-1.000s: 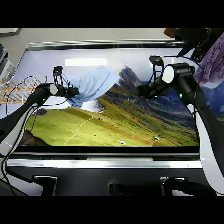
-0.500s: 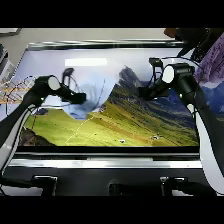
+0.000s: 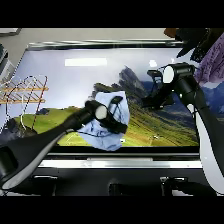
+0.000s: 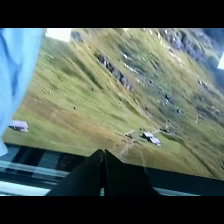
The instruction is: Fold the clothes and pants, and hang the long-sleeved shirts on hangers.
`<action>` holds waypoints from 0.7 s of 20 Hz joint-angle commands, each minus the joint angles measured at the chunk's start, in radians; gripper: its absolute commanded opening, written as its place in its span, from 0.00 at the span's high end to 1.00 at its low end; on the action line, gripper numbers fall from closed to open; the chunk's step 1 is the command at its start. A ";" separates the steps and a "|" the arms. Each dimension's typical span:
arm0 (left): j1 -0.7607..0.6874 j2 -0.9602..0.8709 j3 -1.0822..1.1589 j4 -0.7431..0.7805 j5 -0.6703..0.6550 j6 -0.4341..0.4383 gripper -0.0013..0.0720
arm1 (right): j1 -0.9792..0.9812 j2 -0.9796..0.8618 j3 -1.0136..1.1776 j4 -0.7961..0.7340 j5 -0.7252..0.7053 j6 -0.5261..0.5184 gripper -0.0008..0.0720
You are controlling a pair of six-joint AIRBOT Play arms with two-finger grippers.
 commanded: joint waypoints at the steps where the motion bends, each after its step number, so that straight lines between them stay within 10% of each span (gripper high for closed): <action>1: -0.079 -0.024 0.000 -0.002 0.028 -0.046 0.75 | 0.001 0.001 0.001 -0.008 0.054 -0.026 0.93; 2: -0.072 -0.005 0.000 0.006 0.028 -0.047 0.39 | 0.001 0.001 0.001 -0.005 0.054 -0.025 0.93; 3: -0.057 0.020 0.001 0.017 0.025 -0.058 0.28 | 0.001 0.001 0.001 0.001 0.050 -0.023 0.93; 6: 0.013 0.121 0.000 0.067 -0.032 -0.058 0.26 | 0.001 0.001 0.002 0.049 -0.013 0.075 0.91; 9: 0.100 0.253 0.000 0.199 -0.161 -0.058 0.26 | -0.008 0.001 0.013 0.095 -0.149 0.172 0.36; 14: 0.238 0.429 0.000 0.344 -0.334 -0.057 0.26 | -0.221 -0.002 0.092 0.273 -0.324 0.302 0.37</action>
